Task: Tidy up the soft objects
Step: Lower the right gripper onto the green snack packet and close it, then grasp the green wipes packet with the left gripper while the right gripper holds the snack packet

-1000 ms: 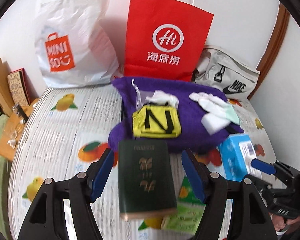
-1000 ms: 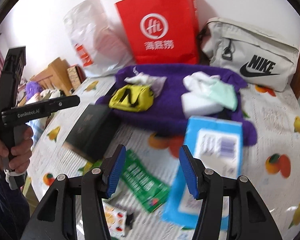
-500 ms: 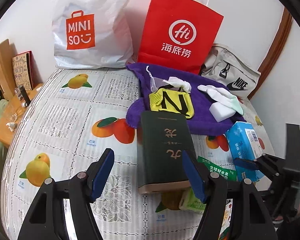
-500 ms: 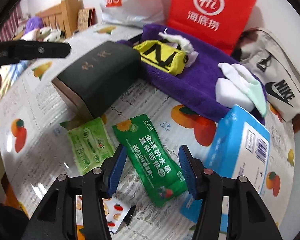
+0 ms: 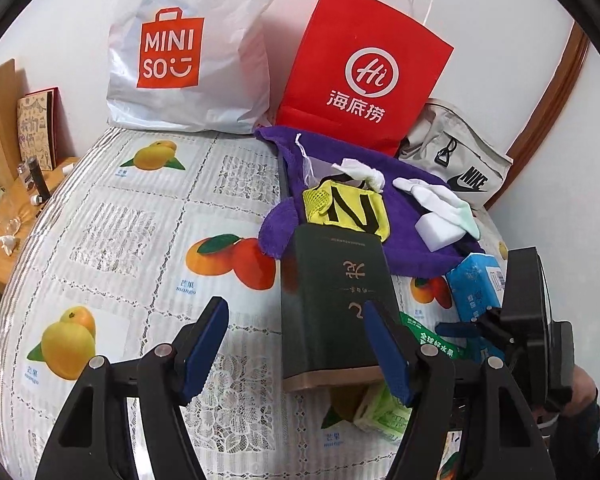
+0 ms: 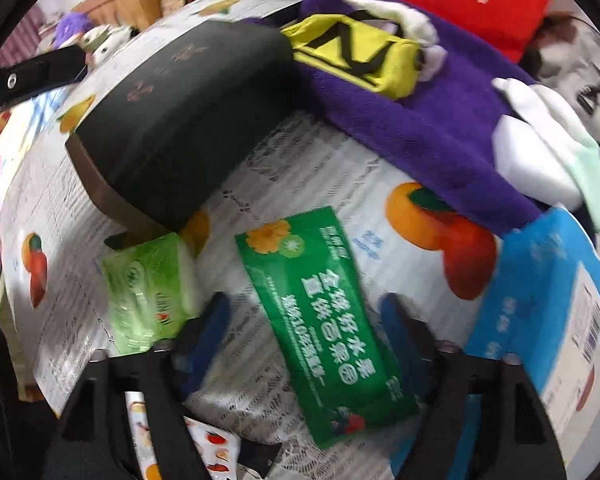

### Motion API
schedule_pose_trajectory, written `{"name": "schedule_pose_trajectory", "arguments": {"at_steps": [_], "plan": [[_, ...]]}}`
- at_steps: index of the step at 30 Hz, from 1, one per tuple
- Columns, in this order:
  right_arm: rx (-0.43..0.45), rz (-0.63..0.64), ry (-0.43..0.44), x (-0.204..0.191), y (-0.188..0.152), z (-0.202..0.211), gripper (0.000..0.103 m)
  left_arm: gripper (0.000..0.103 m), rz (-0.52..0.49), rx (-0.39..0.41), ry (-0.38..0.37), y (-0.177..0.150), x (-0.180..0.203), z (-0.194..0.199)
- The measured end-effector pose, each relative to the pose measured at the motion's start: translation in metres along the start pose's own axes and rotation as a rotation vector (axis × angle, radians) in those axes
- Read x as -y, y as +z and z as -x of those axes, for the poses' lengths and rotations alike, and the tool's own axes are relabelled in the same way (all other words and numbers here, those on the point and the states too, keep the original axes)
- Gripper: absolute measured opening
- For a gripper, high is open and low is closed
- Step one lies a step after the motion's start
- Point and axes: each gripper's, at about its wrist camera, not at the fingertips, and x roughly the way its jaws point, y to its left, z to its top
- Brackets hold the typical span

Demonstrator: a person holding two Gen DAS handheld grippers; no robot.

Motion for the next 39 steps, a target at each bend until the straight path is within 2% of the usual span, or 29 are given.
{"name": "schedule_pose_trajectory", "arguments": {"at_steps": [1, 3, 4, 6, 8, 11, 14, 19, 21, 26, 31, 36, 39], "plan": [[0.012, 0.018, -0.006, -0.003, -0.001, 0.000, 0.078, 0.068, 0.002, -0.002, 0.000, -0.001, 0.000, 0.000], [0.036, 0.033, 0.005, -0.004, -0.002, 0.003, 0.063, 0.068, 0.004, -0.006, 0.004, -0.003, -0.002, 0.001], [0.046, 0.025, 0.004, -0.002, -0.002, 0.006, 0.052, 0.068, 0.004, -0.007, 0.006, -0.004, -0.002, 0.002], [0.054, -0.009, 0.005, 0.003, -0.002, 0.008, 0.042, 0.068, 0.010, -0.010, 0.014, -0.006, -0.004, 0.003], [0.077, -0.028, -0.002, 0.005, -0.004, 0.009, 0.026, 0.068, 0.017, -0.015, 0.019, -0.008, -0.004, 0.005], [0.118, -0.042, 0.018, 0.004, -0.008, 0.014, 0.020, 0.068, 0.010, -0.021, 0.025, -0.013, -0.001, 0.010], [0.171, -0.081, 0.029, 0.002, -0.017, 0.026, 0.016, 0.068, -0.006, -0.030, 0.037, -0.022, 0.006, 0.015], [0.330, -0.212, 0.045, 0.010, -0.034, 0.072, 0.016, 0.068, -0.036, -0.054, 0.037, -0.039, 0.019, 0.021], [0.370, -0.218, 0.040, 0.008, -0.036, 0.087, 0.016, 0.068, -0.042, -0.066, 0.033, -0.047, 0.026, 0.020], [0.447, -0.214, 0.037, -0.013, -0.066, 0.120, 0.016, 0.068, -0.079, -0.102, 0.010, -0.065, 0.048, 0.014], [0.461, -0.219, 0.032, -0.024, -0.109, 0.128, 0.016, 0.074, -0.135, -0.133, -0.017, -0.081, 0.074, 0.003], [0.418, -0.254, 0.014, -0.016, -0.153, 0.120, 0.016, 0.077, -0.182, -0.153, -0.022, -0.091, 0.093, -0.010], [0.389, -0.280, -0.031, -0.004, -0.172, 0.111, 0.016, 0.077, -0.198, -0.169, -0.007, -0.095, 0.099, -0.021]]}}
